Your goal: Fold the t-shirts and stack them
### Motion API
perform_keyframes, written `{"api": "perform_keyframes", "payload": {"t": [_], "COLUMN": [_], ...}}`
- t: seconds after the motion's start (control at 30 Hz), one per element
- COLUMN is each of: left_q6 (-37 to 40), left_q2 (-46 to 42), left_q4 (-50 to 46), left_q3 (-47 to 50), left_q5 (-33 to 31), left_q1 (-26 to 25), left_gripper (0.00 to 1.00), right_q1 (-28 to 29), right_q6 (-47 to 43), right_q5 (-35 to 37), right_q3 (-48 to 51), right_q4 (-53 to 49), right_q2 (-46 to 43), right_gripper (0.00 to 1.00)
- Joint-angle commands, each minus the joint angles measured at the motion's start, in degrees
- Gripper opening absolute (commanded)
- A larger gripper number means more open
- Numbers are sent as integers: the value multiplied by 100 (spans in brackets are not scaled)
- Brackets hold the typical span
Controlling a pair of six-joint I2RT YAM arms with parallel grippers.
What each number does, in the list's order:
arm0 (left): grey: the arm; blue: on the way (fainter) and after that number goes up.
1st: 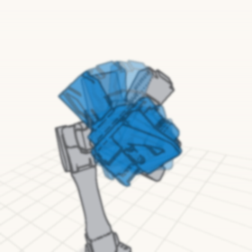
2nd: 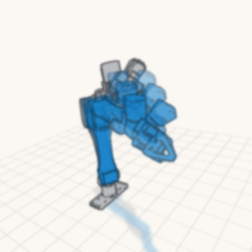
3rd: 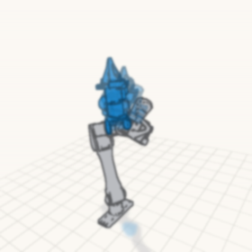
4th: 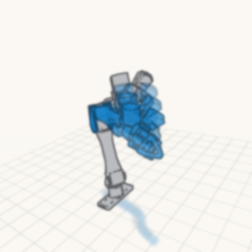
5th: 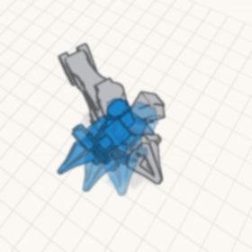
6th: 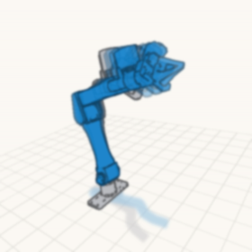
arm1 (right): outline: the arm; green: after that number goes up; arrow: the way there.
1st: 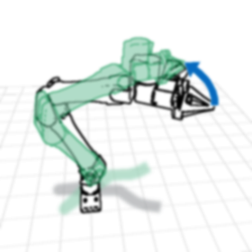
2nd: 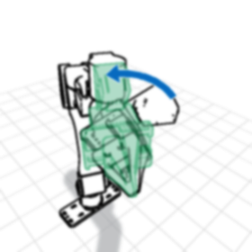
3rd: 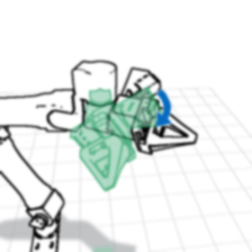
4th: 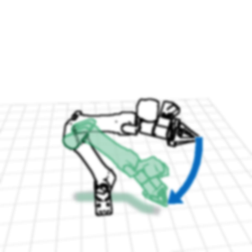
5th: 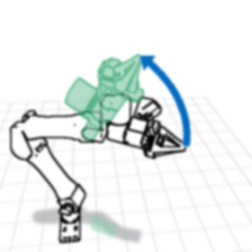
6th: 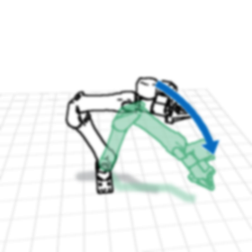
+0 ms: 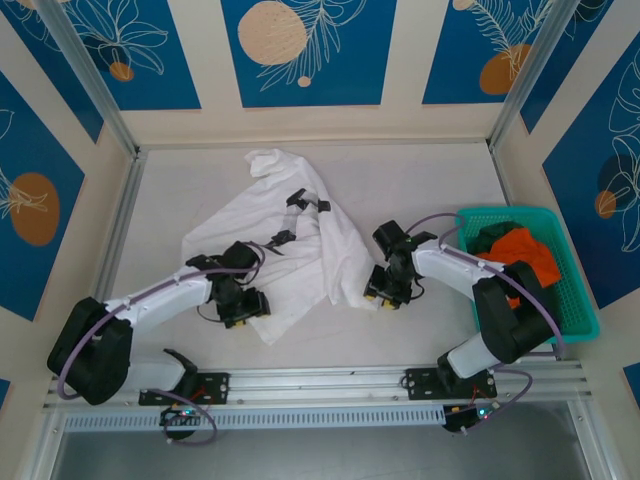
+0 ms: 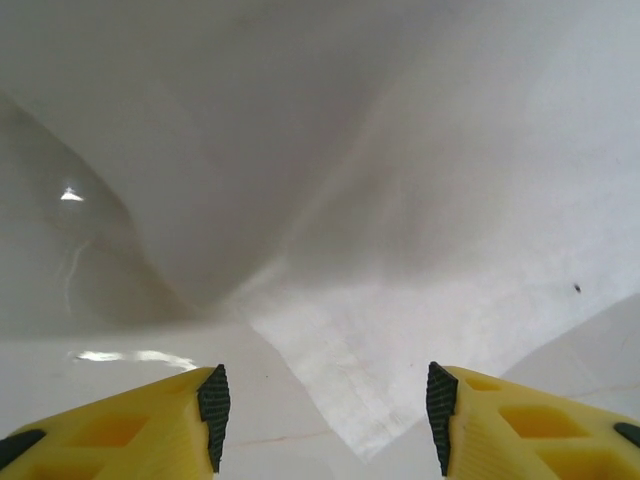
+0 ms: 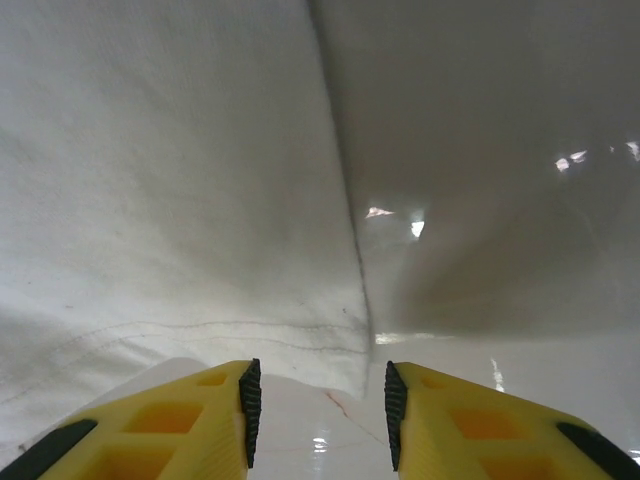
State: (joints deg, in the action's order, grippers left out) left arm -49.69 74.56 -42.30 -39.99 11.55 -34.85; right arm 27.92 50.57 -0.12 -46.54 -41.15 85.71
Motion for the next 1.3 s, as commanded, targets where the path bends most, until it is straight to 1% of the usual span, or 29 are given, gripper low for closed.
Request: {"api": "perform_keyframes", "payload": {"t": [0.0,0.1,0.2,0.3,0.37,0.53,0.63,0.77,0.9,1.03,1.17,1.27], "left_q6": [-305,-579,-775,-886,-926,-1191,-1382,-1556,-1764,-1935,-2027,-2095], "left_q2": [-135,-150,-184,-132,-63,181,284,438,525,473,376,437], "left_q4": [82,189,324,428,430,135,108,100,-67,-425,-367,-224], "left_q3": [31,124,192,211,152,-86,-182,-327,-396,-466,-466,-369], "left_q5": [-50,-139,-234,-300,-379,-846,-1008,-1074,-1164,-1286,-1265,-1159], "left_q1": [-281,-594,-828,-1023,-1168,-1512,-1620,-1650,-1779,-1989,-2213,-2252], "left_gripper": [58,61,61,61,59,55,54,52,49,49,46,44], "right_q1": [125,158,165,146,151,135,119,91,92,92,121,118], "right_q6": [190,238,261,248,243,227,190,114,49,8,63,54], "right_q5": [54,96,204,207,171,273,290,276,237,123,56,30], "right_q3": [151,286,385,427,436,418,418,379,313,217,198,207], "right_q4": [72,139,247,364,452,536,544,522,493,467,441,432], "right_q2": [28,49,68,140,190,272,262,214,163,148,42,-27], "right_gripper": [40,39,37,31,26,14,10,5,3,2,1,1]}}
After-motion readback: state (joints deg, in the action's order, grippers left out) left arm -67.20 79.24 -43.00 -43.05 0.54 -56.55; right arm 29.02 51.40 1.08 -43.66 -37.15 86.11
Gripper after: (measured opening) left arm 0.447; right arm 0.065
